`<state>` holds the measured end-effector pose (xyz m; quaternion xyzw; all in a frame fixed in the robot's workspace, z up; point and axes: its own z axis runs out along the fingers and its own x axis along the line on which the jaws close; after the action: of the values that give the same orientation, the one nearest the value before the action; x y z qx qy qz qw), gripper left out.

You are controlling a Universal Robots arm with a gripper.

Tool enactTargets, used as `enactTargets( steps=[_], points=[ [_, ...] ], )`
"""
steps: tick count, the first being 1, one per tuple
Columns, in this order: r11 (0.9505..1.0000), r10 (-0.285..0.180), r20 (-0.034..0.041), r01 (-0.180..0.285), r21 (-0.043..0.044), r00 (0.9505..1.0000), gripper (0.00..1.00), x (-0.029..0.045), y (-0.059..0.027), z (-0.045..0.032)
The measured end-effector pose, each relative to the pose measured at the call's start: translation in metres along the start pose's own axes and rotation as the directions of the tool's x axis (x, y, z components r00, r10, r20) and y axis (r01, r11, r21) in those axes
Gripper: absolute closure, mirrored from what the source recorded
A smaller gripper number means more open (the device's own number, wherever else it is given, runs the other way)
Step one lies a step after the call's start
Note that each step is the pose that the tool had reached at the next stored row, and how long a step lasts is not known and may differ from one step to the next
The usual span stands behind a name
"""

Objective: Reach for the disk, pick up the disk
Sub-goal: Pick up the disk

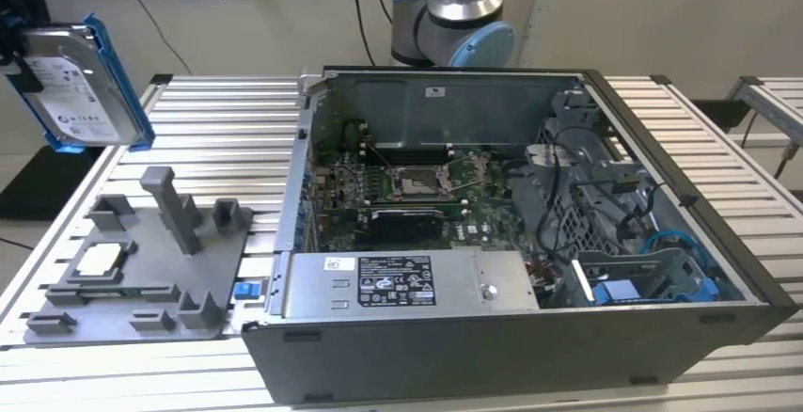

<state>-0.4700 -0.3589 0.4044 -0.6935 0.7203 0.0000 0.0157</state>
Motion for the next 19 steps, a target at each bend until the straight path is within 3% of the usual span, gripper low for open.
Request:
enactTargets(
  steps=[5, 19],
  points=[
    [1.0, 0.0, -0.0001, 0.0, -0.0001, 1.0, 1.0, 0.0, 0.0, -0.0004],
    [1.0, 0.0, 0.0, 0.0, 0.0, 1.0, 1.0, -0.0002, -0.0002, -0.0104]
  ],
)
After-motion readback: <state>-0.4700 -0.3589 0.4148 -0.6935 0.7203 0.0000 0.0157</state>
